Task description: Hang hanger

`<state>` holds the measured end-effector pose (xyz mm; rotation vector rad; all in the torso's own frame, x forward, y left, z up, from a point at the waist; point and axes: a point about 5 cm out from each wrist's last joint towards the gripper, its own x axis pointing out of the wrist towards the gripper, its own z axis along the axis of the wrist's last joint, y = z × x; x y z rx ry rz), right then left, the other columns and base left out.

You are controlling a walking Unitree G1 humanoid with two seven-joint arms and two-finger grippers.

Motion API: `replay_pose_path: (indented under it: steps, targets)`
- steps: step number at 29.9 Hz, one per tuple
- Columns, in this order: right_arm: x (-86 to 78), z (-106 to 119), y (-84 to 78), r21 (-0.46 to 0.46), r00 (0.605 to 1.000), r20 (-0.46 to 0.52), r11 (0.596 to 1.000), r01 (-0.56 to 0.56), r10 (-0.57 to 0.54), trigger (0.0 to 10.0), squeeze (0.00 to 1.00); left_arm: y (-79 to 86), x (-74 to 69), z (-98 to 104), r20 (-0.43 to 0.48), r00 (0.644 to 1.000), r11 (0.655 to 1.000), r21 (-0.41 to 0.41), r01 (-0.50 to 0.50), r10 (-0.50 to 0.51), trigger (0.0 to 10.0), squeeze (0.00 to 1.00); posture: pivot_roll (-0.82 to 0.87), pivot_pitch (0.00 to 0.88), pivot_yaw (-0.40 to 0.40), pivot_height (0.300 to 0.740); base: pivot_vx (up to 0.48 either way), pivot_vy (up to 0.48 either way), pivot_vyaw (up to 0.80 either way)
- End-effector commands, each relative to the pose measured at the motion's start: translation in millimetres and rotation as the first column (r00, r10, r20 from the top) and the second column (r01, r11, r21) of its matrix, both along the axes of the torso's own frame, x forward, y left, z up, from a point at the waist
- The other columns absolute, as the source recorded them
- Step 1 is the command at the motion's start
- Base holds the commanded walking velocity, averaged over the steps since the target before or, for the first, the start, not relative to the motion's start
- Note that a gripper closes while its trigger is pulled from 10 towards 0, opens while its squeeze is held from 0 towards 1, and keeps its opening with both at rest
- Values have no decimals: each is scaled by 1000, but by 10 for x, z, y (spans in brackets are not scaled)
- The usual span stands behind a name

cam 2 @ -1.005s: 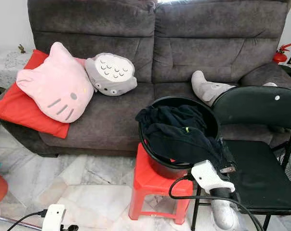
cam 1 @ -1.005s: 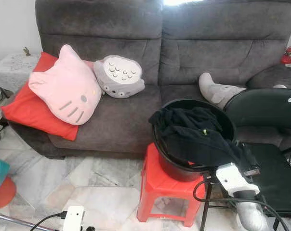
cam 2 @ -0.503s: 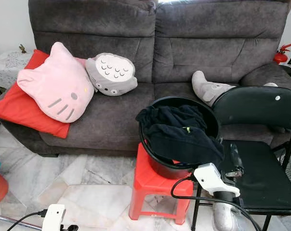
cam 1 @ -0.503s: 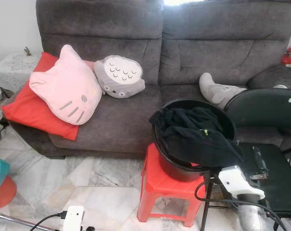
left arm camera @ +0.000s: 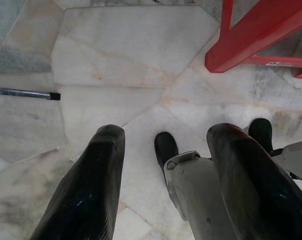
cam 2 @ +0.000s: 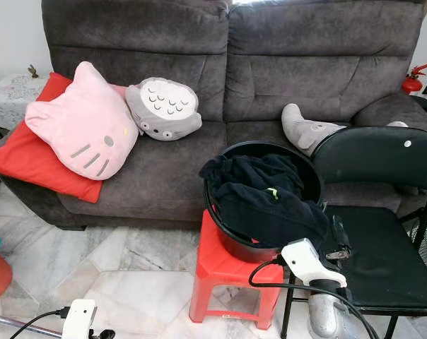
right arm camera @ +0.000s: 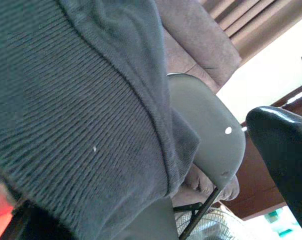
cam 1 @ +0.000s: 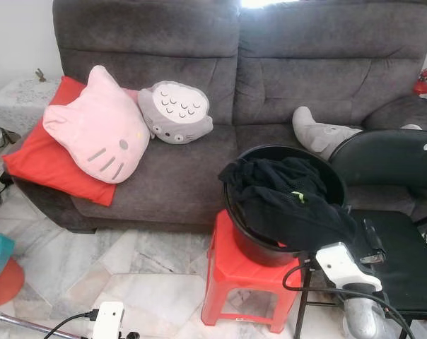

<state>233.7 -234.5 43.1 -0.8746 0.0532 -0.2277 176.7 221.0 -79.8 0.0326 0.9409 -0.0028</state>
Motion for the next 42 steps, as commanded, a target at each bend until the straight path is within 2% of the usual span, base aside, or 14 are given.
replay_pose_path:
  steps: [1,10,14,17,19,22,27,31,34,35,36,37,38,42]
  targets:
    - [23,-1,-11,13,1000,-8,1000,8,-8,10000,0,9,-22,-9,-10,1000,1000,11,13,-13,10000,0,-77,0,-13,740,0,0,0]
    - [110,185,-28,5,994,111,1000,4,-5,10000,0,9,-24,-10,-8,1000,1000,17,12,-12,10000,0,-74,0,-16,740,0,0,0]
    - [103,165,-49,8,994,104,1000,25,-26,10000,0,7,-24,-10,-8,1000,1000,17,12,-11,10000,0,-74,0,-16,740,0,0,0]
    - [87,92,-80,-7,997,52,998,64,-63,10000,0,7,-23,-10,-9,1000,1000,17,13,-13,10000,0,-75,0,-15,740,0,0,0]
    - [58,45,-134,55,989,37,989,138,-140,10000,0,7,-23,-10,-9,1000,1000,16,15,-15,10000,0,-73,0,-14,740,0,0,0]
    - [44,27,-158,75,985,31,983,167,-170,10000,0,8,-24,-10,-10,1000,1000,17,16,-16,10000,0,-74,0,-13,740,0,0,0]
    - [43,27,-165,117,982,39,977,178,-184,10000,0,11,-24,-9,-9,1000,1000,18,17,-17,10000,0,-73,0,-13,740,0,0,0]
    - [66,61,-94,160,988,69,979,128,-140,10000,0,14,-23,-8,-9,1000,1000,20,17,-17,10000,0,-71,0,-14,740,0,0,0]
    - [75,76,-67,153,989,76,982,110,-123,10000,0,15,-23,-8,-9,1000,1000,20,16,-16,10000,0,-70,0,-15,740,0,0,0]
    - [77,76,-60,151,990,75,983,107,-120,8157,0,15,-23,-8,-9,1000,1000,20,16,-16,10000,0,-69,0,-15,740,0,0,0]
    - [75,72,-60,149,990,72,983,110,-122,8157,0,16,-22,-8,-9,1000,1000,20,16,-16,10000,0,-71,0,-15,740,0,0,0]
    - [73,65,-60,149,990,70,982,113,-125,2353,0,15,-22,-8,-9,1000,1000,20,16,-16,10000,0,-70,0,-15,740,0,0,0]
    - [70,58,-60,150,990,68,982,115,-126,0,0,15,-22,-8,-9,1000,1000,20,16,-16,10000,0,-70,0,-15,740,0,0,0]
    - [63,44,-71,155,990,61,981,117,-127,0,0,14,-22,-8,-9,1000,1000,18,17,-17,10000,0,-72,0,-14,740,0,0,0]
